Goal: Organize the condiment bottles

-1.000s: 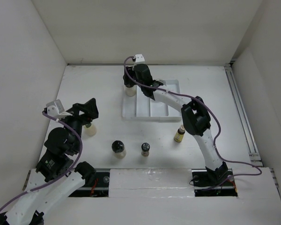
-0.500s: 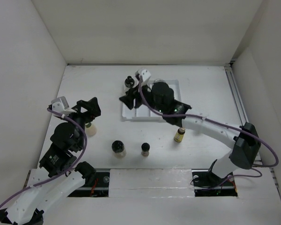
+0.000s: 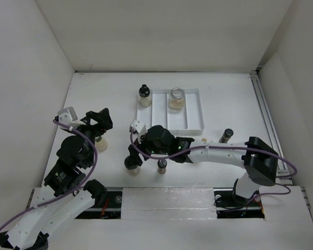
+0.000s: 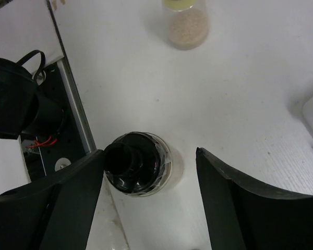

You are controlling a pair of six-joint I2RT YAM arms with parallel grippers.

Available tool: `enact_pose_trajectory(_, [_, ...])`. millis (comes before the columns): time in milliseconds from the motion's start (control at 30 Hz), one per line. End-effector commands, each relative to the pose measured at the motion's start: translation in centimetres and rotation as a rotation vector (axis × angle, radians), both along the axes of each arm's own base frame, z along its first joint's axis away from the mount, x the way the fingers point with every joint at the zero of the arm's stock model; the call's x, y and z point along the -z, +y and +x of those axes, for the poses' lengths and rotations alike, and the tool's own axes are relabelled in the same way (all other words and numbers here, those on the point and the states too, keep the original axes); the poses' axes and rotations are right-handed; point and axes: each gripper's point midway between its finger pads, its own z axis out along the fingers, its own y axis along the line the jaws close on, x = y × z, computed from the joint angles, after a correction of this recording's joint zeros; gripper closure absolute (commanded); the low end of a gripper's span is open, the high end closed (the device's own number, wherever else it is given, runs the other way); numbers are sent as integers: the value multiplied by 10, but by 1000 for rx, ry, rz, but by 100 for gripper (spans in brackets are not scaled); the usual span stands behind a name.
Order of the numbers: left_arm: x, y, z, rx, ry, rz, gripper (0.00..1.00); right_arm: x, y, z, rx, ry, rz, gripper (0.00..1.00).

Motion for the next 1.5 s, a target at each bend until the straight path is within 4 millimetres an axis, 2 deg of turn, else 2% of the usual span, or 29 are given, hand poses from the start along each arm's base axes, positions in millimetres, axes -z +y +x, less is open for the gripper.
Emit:
enact_pose_trajectory(0, [-10, 2, 0, -10, -28, -6, 21, -18, 15, 10, 18, -47, 54, 25])
enact_pose_trajectory(67, [-10, 2, 0, -10, -28, -6, 21, -14, 20, 0, -10, -40, 47, 25])
enact_pose_trajectory(267, [-8, 1, 2, -10, -21, -1, 21, -7, 19, -11, -31, -29, 21, 30])
enact_pose_trajectory(333, [-8, -1, 2, 0, -21, 0, 21, -13, 17, -14, -19, -42, 27, 30])
enact_pose_trajectory(367, [-8, -1, 2, 0, -21, 0, 21, -22, 16, -14, -19, -49, 45, 30])
enact_pose_trajectory(467, [-8, -1, 2, 0, -21, 0, 21, -27, 13, -14, -10, -56, 54, 31])
enact_pose_trajectory(667, [-8, -1, 2, 0, -21, 0, 21, 5, 23, -10, -11, -35, -2, 36])
enact_pose_trajectory(733, [-8, -1, 2, 0, -21, 0, 21, 10, 26, -9, -7, -24, -10, 42])
enact_pose_trajectory(800, [-8, -1, 2, 0, -21, 0, 21, 7, 28, -6, 4, -34, 4, 44])
enact_pose_trajectory(833, [-8, -2, 2, 9, -22, 0, 21, 13, 28, -6, 4, -30, -7, 47])
enact_pose_trajectory(933, [-8, -2, 2, 9, -22, 0, 21, 2, 33, 0, 24, -51, 27, 58])
enact_pose_trajectory(967, [-8, -2, 2, 9, -22, 0, 21, 2, 33, -1, 28, -42, 30, 58])
enact_pose_trajectory(1033, [-8, -2, 2, 9, -22, 0, 21, -11, 37, 2, 46, -51, 75, 58])
enact_pose_trajectory(1133, [-6, -5, 3, 18, -15, 6, 21, -16, 38, 7, 69, -67, 92, 56])
enact_pose_trajectory(1233, [-6, -5, 3, 18, -15, 6, 21, -16, 41, 8, 70, -67, 94, 65])
enact_pose_trajectory(1333, [-6, -5, 3, 18, -15, 6, 21, -16, 41, 8, 70, -67, 94, 67])
enact_pose_trajectory(1467, [-6, -5, 3, 18, -15, 6, 21, -50, 32, 19, 134, -123, 157, 67])
